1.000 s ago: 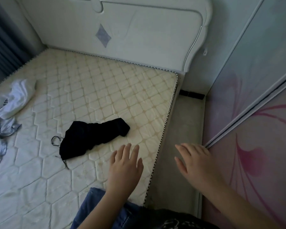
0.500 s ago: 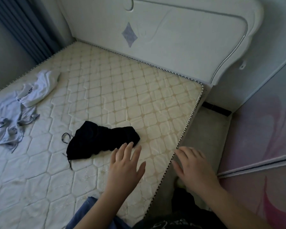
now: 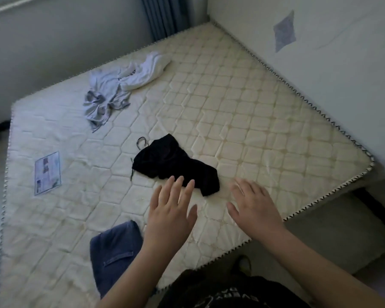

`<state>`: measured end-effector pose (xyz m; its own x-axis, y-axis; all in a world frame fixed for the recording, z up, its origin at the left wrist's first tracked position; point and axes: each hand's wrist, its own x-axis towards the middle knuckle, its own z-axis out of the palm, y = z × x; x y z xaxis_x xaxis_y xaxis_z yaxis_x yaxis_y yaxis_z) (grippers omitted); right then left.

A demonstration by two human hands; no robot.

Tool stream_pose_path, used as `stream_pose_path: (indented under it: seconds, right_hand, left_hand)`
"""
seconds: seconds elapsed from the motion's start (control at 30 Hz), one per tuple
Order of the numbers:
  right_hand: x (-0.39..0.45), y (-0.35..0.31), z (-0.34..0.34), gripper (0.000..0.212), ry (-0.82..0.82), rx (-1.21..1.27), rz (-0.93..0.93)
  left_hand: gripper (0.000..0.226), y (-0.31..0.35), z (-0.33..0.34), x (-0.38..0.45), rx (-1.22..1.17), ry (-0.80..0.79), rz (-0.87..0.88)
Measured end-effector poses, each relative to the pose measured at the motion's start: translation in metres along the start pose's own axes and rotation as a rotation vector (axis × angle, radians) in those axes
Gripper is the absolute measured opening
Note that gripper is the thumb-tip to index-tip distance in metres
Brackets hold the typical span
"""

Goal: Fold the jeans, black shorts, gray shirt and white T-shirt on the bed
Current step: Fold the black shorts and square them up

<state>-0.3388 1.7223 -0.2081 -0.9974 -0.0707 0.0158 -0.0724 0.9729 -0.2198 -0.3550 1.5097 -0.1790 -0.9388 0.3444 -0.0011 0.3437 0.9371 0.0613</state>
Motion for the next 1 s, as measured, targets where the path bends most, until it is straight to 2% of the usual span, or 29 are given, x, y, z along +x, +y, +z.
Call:
stream_pose_path:
  seconds: [0.2, 0.4, 0.53, 0.7, 1.0]
  right_hand:
    - [0.059, -0.028, 0.021, 0.052, -0.091, 0.033, -0.141]
    - [0.098, -0.04, 0.04, 0.055, -0.164, -0.016, -0.169]
    - [0.123, -0.038, 0.047, 0.053, -0.193, -0.055, -0.177]
    - [0.159, -0.021, 0.067, 0.052, -0.167, 0.004, -0.059]
    - [0.248, -0.004, 0.158, 0.06, -0.322, -0.052, -0.214]
  left_hand:
    - [0.057, -0.032, 0.017, -0.012, -0.055, -0.113, -0.183]
    - [0.056, -0.075, 0.046, -0.004, -0.134, -0.11, -0.302]
    - [0.06, -0.097, 0.067, 0.015, -0.157, -0.151, -0.293]
    - [0.061, -0.106, 0.085, 0.057, -0.171, -0.128, -0.28]
    - [0.061, -0.133, 0.172, 0.142, -0.167, -0.198, -0.302]
